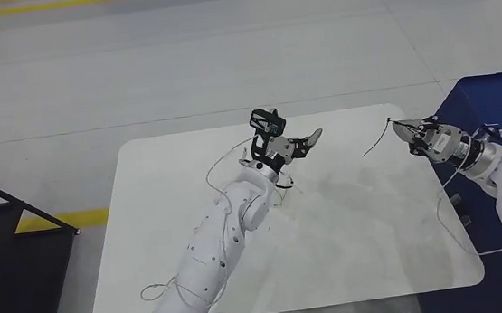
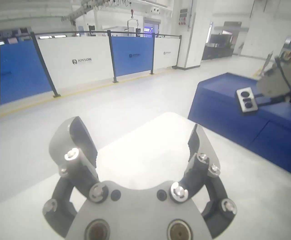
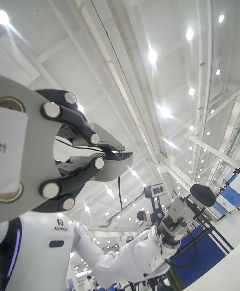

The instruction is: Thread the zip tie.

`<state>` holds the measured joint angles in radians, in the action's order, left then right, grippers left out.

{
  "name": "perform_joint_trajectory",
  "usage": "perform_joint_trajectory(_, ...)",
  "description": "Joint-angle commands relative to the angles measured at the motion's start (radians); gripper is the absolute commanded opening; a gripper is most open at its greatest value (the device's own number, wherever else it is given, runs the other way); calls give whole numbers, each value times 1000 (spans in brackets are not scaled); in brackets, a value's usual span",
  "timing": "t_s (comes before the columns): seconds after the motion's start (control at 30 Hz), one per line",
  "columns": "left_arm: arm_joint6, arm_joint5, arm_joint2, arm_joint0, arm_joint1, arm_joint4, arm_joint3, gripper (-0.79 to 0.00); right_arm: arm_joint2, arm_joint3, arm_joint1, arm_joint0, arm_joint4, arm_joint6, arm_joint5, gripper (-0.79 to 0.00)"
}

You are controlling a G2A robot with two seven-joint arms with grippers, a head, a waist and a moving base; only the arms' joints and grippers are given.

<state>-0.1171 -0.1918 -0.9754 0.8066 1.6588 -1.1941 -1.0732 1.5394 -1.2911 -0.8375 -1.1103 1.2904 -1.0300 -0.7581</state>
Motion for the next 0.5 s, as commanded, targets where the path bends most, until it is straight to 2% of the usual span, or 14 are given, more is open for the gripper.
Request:
perform_joint_trajectory(0.0, 90, 0, -37, 18, -4, 84, -45, 0, 3, -28, 3, -16, -25, -24, 9, -785)
perform_joint_trajectory(0.27, 104, 8, -41, 19, -4, 91, -50, 0, -6, -58, 2, -26, -38, -6, 21, -785)
perform_joint_trajectory(0.37, 104, 8, -41, 19, -4, 91, -50, 0, -36, -156, -1, -39, -55, -7, 10, -785)
perform_joint_trajectory(0.47, 104, 8, -41, 19, -4, 91, -50, 0, -103, -314, -9, -30, -58, 40, -25, -785)
